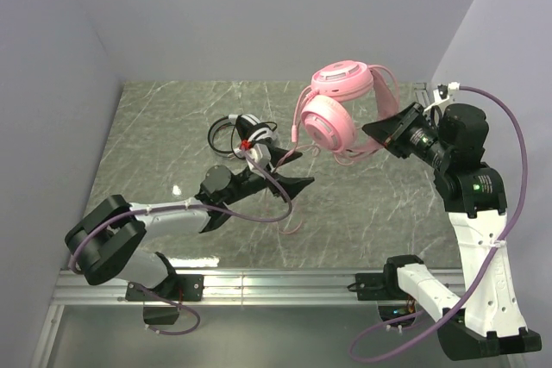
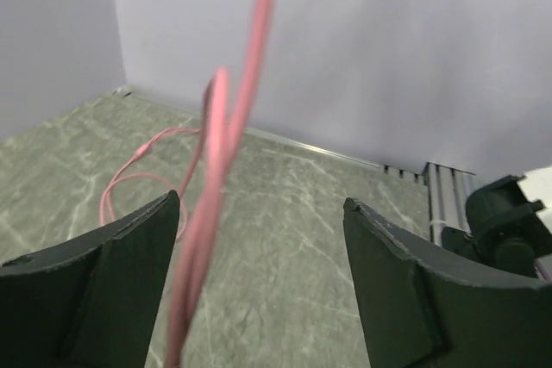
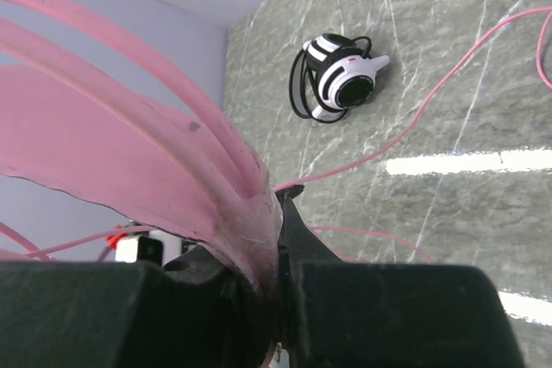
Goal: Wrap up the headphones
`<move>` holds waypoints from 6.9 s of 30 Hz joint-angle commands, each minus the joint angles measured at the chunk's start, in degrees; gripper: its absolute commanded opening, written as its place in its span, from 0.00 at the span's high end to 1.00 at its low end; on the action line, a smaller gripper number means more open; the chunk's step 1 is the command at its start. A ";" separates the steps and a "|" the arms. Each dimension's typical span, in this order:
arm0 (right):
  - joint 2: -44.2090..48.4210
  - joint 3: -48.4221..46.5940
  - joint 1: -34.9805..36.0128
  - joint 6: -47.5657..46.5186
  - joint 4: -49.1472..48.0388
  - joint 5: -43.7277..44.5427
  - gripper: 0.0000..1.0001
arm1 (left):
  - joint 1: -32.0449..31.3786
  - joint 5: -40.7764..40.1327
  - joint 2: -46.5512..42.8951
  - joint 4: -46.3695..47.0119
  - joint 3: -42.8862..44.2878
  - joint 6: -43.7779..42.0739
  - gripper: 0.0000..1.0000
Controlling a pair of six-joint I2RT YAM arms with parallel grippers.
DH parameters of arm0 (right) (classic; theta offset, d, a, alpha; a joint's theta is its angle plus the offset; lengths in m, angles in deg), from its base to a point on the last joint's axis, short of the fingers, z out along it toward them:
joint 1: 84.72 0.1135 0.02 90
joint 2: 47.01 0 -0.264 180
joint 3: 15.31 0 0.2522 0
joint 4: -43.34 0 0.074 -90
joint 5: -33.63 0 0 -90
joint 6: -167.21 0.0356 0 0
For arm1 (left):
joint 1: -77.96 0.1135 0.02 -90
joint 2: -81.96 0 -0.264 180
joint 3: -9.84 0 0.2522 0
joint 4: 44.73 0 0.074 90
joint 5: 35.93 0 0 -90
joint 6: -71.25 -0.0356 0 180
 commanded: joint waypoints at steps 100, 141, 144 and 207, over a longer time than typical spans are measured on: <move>-22.50 -50.34 -8.50 26.16 -7.85 -0.13 1.00 | -41.20 -65.26 30.74 41.12 -16.07 22.17 0.99; 6.41 0.02 -6.75 14.65 -7.32 2.85 1.00 | -11.59 -24.21 -10.32 -17.86 16.87 -7.01 0.01; 7.29 1.60 -6.66 14.30 -6.97 3.82 1.00 | -10.36 -20.96 -6.46 -16.72 20.13 -6.31 0.01; 4.66 6.79 4.50 22.65 0.59 57.24 1.00 | -27.05 -14.44 16.06 -42.01 35.34 -7.53 0.78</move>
